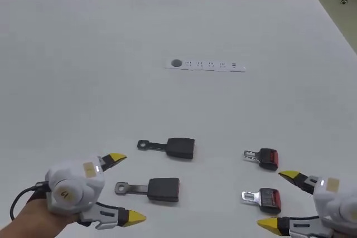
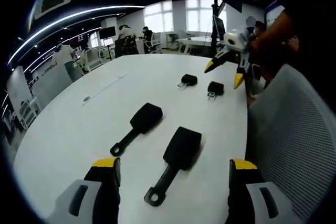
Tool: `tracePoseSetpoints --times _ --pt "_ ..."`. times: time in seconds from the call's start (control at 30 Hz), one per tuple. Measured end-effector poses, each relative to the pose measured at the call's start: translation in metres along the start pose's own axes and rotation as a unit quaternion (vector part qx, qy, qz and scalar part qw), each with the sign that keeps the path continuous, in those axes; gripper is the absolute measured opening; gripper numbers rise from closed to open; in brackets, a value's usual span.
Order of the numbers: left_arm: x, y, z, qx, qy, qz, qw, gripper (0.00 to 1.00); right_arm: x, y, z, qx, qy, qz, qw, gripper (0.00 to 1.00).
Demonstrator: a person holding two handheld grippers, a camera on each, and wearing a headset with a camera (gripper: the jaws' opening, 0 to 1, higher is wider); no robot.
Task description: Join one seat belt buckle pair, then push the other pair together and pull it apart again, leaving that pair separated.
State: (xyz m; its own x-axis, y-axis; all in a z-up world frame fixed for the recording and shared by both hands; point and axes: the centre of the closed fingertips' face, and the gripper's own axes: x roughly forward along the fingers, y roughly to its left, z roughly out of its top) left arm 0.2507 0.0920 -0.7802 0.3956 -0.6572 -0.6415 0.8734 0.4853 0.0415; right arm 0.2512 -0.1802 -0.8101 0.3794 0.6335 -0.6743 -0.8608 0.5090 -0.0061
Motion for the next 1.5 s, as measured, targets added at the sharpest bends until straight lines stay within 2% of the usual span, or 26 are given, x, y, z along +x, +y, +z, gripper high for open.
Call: tracePoseSetpoints --times 0.43,0.83,1.2,1.5 --pt "0.019 -0.001 -0.008 0.014 0.024 -0.031 0.9992 0.82 0.006 -0.004 -0.011 -0.002 0.021 0.032 0.9993 0.76" --pt "0.046 -0.006 -0.014 0.029 0.047 -0.066 0.9963 0.79 0.014 -0.005 -0.019 -0.002 0.035 0.054 0.9979 0.73" --pt "0.058 -0.006 -0.025 0.04 0.066 -0.083 0.9935 0.73 0.021 -0.01 -0.023 -0.005 0.043 0.068 0.9967 0.71" --pt "0.068 -0.008 -0.026 0.044 0.074 -0.099 0.9914 0.68 0.022 -0.011 -0.032 -0.011 0.061 0.089 0.9941 0.64"
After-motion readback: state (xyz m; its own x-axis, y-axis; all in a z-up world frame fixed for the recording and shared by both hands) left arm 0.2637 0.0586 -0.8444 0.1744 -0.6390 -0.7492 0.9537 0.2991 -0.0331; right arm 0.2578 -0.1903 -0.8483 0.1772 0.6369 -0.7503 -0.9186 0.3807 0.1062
